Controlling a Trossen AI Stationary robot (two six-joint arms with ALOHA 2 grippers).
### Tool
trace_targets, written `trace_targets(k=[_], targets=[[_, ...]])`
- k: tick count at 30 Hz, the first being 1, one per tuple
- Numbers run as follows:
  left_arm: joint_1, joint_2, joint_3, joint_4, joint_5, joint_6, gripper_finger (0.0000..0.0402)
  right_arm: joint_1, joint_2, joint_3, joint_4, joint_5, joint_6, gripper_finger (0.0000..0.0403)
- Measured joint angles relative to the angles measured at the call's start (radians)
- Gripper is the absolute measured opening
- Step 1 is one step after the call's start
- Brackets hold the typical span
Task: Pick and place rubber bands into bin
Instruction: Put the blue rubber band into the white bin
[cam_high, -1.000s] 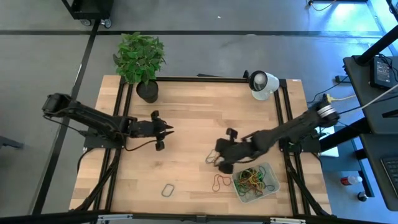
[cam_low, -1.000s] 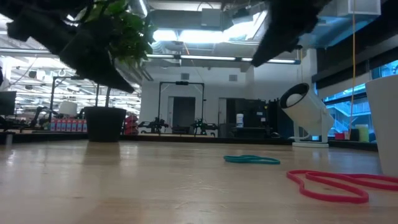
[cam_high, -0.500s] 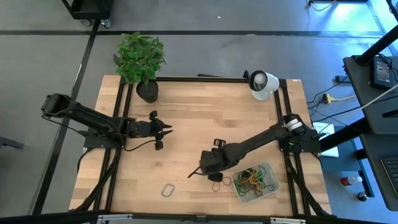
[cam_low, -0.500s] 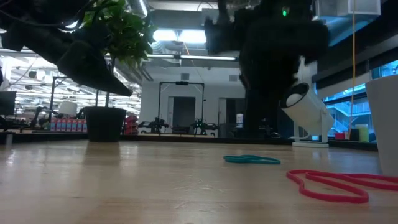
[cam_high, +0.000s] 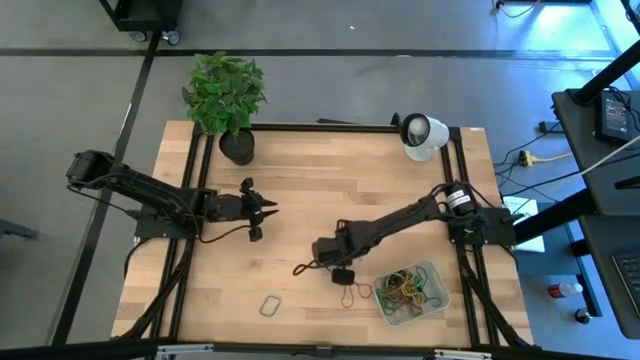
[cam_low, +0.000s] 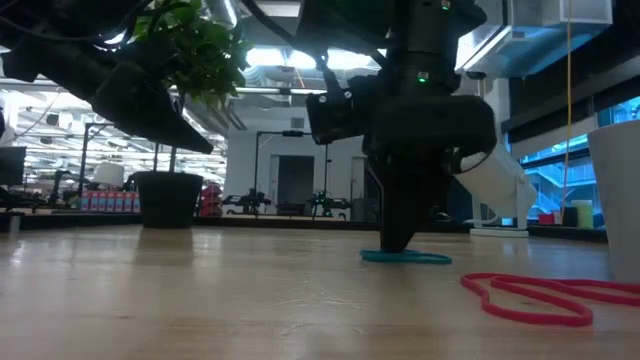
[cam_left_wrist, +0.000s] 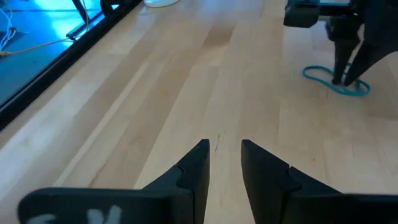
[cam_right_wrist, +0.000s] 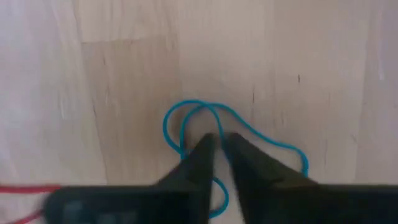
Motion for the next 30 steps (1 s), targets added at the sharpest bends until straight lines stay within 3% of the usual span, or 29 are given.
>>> trace_targets(k=[3,8,16,23,30], targets=[[0.0,0.0,0.0,0.0,0.0,0.0,0.0086,0.001,-0.004,-0.001,-0.008,0.001,0.003,0.0013],[0.0,0.0,0.0,0.0,0.0,-0.001,0.0086,0.008,-0.072,0.009,-0.099,0.043,0.077,0.0003],[0.0,0.0,0.0,0.001,0.0,-0.01,0.0086,0.081,-0.302,0.027,-0.186,0.195,0.233,0.0002],[0.0,0.0,0.0,0.0,0.0,-0.019,0.0086,0.221,-0.484,0.027,-0.381,0.305,0.525,0.0001],[0.0,0.0,0.0,0.0,0.0,-0.029,0.0086,0.395,-0.563,0.029,-0.562,0.291,0.886,0.0001]])
